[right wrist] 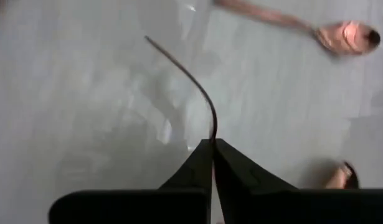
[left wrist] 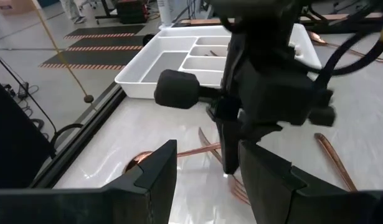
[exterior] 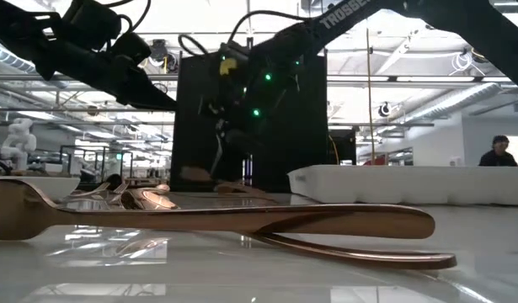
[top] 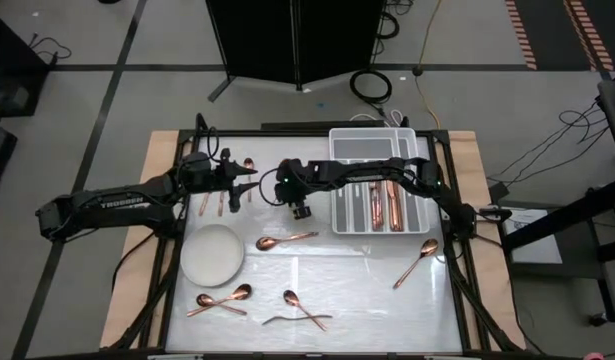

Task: Sort silverware
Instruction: Put the bronze fork into the silverware tray

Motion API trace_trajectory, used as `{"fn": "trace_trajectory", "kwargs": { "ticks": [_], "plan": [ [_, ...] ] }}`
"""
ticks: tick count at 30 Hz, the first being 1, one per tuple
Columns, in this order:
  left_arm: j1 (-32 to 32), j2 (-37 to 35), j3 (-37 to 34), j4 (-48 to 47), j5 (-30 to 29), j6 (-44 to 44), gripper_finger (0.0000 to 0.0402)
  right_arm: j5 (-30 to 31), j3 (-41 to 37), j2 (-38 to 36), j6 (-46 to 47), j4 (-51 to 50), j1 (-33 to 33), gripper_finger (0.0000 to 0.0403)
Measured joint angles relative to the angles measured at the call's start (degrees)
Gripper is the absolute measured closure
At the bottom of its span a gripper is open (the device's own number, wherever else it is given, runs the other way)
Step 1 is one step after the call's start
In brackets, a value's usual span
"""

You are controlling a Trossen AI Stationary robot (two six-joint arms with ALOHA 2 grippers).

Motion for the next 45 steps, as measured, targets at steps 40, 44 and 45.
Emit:
{"fn": "trace_trajectory", "kwargs": {
  "ticks": [40,44,45],
  "plan": [
    [-0.09,-26.75,-0.04,-10.28,-3.69,-9.95,0.023,0.81,-21.17,-36.05,55.29,-0.91,2.06,0.0402],
    [-0.09,-26.75,-0.04,-10.28,-3.67,-10.03,0.023,0.65,-32.97,-36.26,57.55,19.04,4.12,0.0402],
    [-0.09,-26.75,-0.04,-10.16,-3.67,-10.03,0.023,0.57,-35.0,-35.14,57.55,25.14,4.61,0.0402]
  ]
}}
